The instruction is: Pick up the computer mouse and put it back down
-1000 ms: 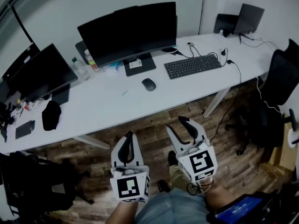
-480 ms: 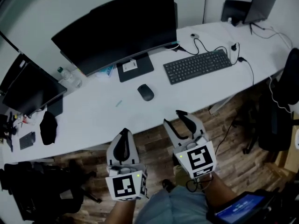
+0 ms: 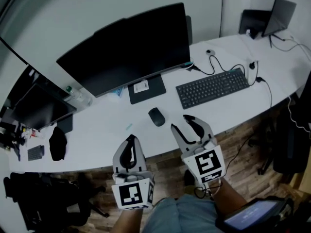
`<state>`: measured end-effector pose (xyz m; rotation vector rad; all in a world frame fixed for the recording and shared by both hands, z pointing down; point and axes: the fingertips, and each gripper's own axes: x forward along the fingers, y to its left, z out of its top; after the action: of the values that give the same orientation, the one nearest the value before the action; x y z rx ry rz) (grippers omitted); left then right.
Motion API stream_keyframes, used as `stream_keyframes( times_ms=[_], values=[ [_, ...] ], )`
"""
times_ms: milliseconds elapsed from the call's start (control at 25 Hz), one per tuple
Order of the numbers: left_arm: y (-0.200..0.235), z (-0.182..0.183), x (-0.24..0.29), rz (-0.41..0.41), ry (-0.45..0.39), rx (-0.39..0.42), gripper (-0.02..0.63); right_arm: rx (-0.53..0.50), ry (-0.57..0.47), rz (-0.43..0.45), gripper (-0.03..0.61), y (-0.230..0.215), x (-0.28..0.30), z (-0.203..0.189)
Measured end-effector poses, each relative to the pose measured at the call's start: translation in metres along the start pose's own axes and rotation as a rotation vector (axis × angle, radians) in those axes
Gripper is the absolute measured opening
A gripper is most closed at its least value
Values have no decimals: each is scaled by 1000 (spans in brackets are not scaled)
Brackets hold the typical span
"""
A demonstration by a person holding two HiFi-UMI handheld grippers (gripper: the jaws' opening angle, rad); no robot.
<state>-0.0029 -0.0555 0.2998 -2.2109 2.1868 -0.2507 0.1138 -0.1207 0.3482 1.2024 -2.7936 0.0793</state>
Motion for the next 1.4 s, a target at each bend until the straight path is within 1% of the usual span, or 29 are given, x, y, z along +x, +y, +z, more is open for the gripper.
stream_keyframes(
  times_ms=[400, 520, 720, 880, 1080, 1400],
  values=[
    [29, 16, 13, 87, -53, -4, 5, -61, -37, 70, 181, -1, 43, 27],
    [42, 13, 13, 109, -58, -26, 5, -67, -31, 84, 183, 3, 57, 29],
    [68, -1, 17, 131, -36, -67, 5, -99, 6, 98, 186, 14, 81, 23],
    [88, -9, 29, 123, -32, -97, 5, -102, 36, 93, 190, 23, 102, 17],
    [110, -22, 46, 95, -10, -115, 5, -102, 89, 91, 204, 31, 126, -3],
    [126, -59, 73, 36, 75, -146, 5, -90, 214, 85, 238, 34, 155, -49]
  ],
)
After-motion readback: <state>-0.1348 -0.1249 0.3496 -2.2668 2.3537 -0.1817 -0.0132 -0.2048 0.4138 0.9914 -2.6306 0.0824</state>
